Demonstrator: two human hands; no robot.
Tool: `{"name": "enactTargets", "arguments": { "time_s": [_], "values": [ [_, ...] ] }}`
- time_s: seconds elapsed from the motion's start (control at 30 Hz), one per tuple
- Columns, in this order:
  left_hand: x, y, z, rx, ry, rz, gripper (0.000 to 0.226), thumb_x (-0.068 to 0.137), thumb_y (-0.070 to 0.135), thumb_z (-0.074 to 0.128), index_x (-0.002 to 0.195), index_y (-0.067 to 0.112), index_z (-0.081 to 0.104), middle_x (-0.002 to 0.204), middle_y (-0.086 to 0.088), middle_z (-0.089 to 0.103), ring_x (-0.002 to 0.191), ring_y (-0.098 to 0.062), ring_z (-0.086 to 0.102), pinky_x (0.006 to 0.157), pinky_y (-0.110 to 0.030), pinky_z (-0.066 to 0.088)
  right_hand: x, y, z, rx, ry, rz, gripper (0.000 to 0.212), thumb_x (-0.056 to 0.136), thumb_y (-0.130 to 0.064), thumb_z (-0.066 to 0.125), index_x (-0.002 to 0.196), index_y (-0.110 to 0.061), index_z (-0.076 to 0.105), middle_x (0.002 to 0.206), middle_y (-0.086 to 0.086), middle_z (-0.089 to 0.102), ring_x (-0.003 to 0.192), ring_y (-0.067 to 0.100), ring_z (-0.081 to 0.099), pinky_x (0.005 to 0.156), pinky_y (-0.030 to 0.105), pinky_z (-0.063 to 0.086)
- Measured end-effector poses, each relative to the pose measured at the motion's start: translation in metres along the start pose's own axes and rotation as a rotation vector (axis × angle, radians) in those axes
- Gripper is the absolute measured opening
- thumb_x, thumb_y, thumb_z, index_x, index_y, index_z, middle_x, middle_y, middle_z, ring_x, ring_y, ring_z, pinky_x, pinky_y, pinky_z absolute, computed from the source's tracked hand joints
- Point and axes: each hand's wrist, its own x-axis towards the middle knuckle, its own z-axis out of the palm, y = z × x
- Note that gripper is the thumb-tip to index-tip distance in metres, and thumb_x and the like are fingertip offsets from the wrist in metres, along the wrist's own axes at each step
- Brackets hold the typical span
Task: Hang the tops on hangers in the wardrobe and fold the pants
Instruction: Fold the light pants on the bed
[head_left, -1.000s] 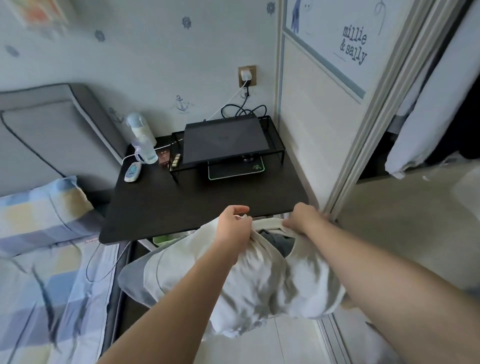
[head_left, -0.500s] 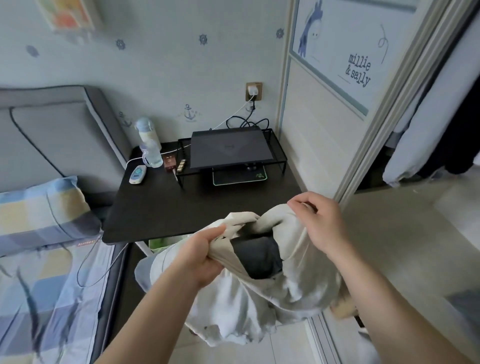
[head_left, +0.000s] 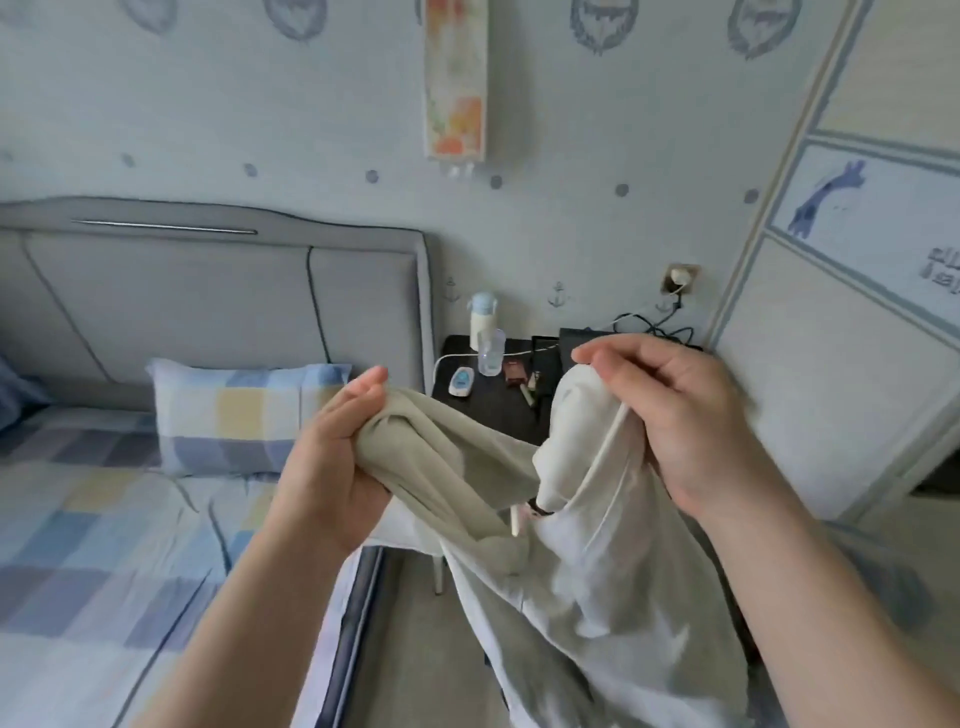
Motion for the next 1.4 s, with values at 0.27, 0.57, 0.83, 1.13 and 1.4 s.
{"name": "enactTargets", "arguments": {
  "time_s": [0.27, 0.57, 0.83, 1.13, 1.4],
  "values": [
    [-0.042, 0.149, -0.163, 0.356, 0.2, 0.409, 0.024, 0.099, 0.01, 0.058, 0.093, 0.022, 0.078, 0.08, -0.004, 0.064, 0.07, -0.016, 0.058, 0.064, -0.028, 0.051, -0.013, -0.029, 0.202, 0.133, -0.235, 0.172, 0.012, 0.082, -0.029, 0.07, 0.089, -0.026, 0.08, 0.078, 0.003, 0.073, 0.076, 0.019, 0.065, 0.074, 0.04, 0.052],
    [-0.128, 0.131, -0.331, 0.926, 0.569, 0.341, 0.024, 0.096, 0.023, 0.061, 0.118, 0.03, 0.068, 0.125, 0.006, 0.066, 0.122, -0.008, 0.058, 0.102, -0.033, 0.049, -0.072, 0.001, 0.422, 0.293, -0.724, 0.659, 0.017, 0.095, 0.002, 0.059, 0.085, -0.006, 0.07, 0.079, 0.014, 0.068, 0.076, 0.029, 0.064, 0.083, 0.051, 0.055],
    [-0.177, 0.058, -0.381, 1.001, 0.881, 0.271, 0.071, 0.081, 0.024, 0.079, 0.144, 0.026, 0.045, 0.133, 0.003, 0.06, 0.118, -0.015, 0.056, 0.099, -0.031, 0.044, -0.139, 0.018, 0.536, 0.384, -1.018, 0.898, 0.014, 0.094, 0.01, 0.054, 0.088, 0.003, 0.065, 0.068, 0.016, 0.072, 0.059, 0.022, 0.072, 0.052, 0.028, 0.058],
    [-0.171, 0.05, -0.432, 0.494, 1.178, 0.211, 0.028, 0.1, 0.003, 0.049, 0.101, 0.02, 0.072, 0.091, 0.006, 0.072, 0.083, -0.006, 0.065, 0.069, -0.015, 0.05, -0.122, 0.082, 0.567, -0.074, -1.581, 0.095, 0.058, 0.087, -0.018, 0.076, 0.138, -0.028, 0.051, 0.139, -0.007, 0.052, 0.127, 0.007, 0.047, 0.105, 0.029, 0.039],
    [-0.137, 0.054, -0.422, 0.352, 1.264, 0.106, 0.031, 0.098, 0.011, 0.058, 0.07, 0.018, 0.07, 0.063, 0.007, 0.068, 0.059, -0.005, 0.06, 0.054, -0.018, 0.048, -0.118, 0.138, 0.564, -0.129, -1.91, 0.145, 0.056, 0.072, -0.049, 0.082, 0.12, -0.042, 0.054, 0.11, -0.024, 0.066, 0.105, -0.007, 0.061, 0.092, 0.024, 0.05]
  ]
}}
